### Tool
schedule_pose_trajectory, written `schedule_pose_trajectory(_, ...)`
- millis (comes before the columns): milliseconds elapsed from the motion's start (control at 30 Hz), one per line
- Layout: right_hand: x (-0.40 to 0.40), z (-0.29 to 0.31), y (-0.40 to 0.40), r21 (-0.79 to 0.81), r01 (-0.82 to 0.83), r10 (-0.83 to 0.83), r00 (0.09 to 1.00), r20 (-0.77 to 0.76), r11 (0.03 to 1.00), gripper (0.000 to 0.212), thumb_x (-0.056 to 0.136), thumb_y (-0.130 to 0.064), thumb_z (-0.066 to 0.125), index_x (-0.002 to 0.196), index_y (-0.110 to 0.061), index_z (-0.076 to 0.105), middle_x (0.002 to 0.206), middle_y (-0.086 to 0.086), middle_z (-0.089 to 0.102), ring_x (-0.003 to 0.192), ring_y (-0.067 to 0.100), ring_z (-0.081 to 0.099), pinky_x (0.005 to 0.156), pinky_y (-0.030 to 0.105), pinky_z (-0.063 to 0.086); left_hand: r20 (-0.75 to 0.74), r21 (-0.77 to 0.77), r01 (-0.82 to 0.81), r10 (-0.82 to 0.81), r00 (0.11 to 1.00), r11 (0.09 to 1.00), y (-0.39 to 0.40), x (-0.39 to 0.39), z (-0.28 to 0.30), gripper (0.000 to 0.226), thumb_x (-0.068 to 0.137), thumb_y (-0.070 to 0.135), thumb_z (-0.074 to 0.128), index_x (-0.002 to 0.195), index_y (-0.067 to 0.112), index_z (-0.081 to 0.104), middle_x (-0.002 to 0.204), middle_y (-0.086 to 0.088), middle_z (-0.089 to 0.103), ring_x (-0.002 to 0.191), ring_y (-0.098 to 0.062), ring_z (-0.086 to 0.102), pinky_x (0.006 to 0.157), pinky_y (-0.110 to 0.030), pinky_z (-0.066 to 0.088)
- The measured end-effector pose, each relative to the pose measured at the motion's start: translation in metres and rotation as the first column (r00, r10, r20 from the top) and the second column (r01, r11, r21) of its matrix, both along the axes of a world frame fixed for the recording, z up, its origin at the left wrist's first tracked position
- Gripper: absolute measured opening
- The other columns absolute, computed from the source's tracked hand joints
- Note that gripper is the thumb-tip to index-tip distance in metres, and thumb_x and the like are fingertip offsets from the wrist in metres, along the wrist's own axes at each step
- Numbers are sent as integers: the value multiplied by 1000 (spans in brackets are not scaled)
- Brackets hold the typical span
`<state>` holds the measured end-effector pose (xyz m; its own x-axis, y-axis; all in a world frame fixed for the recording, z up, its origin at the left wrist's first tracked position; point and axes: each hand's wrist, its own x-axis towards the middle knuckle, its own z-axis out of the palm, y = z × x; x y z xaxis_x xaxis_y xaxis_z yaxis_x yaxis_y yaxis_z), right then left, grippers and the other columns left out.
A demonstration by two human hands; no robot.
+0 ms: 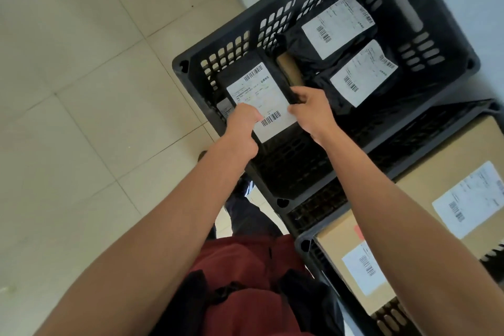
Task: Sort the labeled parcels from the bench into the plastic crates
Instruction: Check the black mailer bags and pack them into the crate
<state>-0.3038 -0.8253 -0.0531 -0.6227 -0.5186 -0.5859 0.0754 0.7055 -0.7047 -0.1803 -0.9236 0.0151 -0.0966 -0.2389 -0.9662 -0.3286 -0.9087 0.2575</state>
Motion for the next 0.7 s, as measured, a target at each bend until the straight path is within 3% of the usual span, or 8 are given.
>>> schedule_pose_trajectory(100, 1, -13, -12, 9, 20, -20, 999, 45, 1000, 48, 87, 13, 56, 115, -20, 78, 108, -1, 79, 101, 18, 75, 91, 43, 62, 4, 9, -194, 194, 981, 981, -4, -3, -10, 26, 103, 12, 45, 110, 17, 69, 110, -9, 75, 87, -30, 71, 92, -51, 60)
schedule_pose_trajectory(200, 3, -25, -18, -9, 74, -73, 990, 122, 997, 49, 86, 19, 54, 118, -11, 77, 107, 2, 78, 97, 18, 76, 84, 37, 64, 1, -6, -298, 298, 955, 955, -9, -6, -14, 33, 108, 23, 37, 103, 20, 70, 97, -5, 76, 83, -27, 72, 67, -38, 63)
schedule_pose_trajectory(333, 7, -39, -21, -16, 96, -91, 980, 175, 995, 51, 85, 22, 54, 122, -7, 74, 105, 2, 76, 89, 10, 74, 74, 22, 61, 65, -43, -349, 351, 934, 936, -15, -10, -22, 41, 108, 28, 29, 107, 19, 69, 96, -3, 75, 82, -27, 71, 76, -41, 63)
schedule_pose_trajectory(400, 9, -47, -21, -13, 89, -85, 979, 185, 996, 51, 86, 22, 55, 123, -8, 73, 106, 1, 76, 91, 7, 73, 76, 23, 60, 81, -37, -341, 343, 936, 939, -14, -12, -21, 42, 109, 30, 28, 99, 18, 67, 87, -2, 73, 74, -25, 68, 59, -31, 58)
schedule_pose_trajectory(467, 10, -52, -19, -9, 61, -59, 982, 180, 998, 52, 86, 21, 55, 124, -10, 73, 108, -1, 76, 98, 11, 73, 82, 27, 61, 60, 7, -353, 352, 934, 935, -11, -12, -21, 44, 110, 32, 29, 90, 20, 66, 78, -1, 69, 66, -23, 65, 51, -26, 51)
schedule_pose_trajectory(700, 10, -56, -14, -2, -13, 14, 992, 122, 1000, 52, 87, 19, 52, 121, -14, 75, 116, 2, 76, 105, 16, 73, 86, 32, 63, 48, 49, -340, 338, 940, 939, 0, -10, -31, 40, 108, 29, 34, 83, 20, 63, 76, -2, 67, 63, -21, 62, 57, -29, 52)
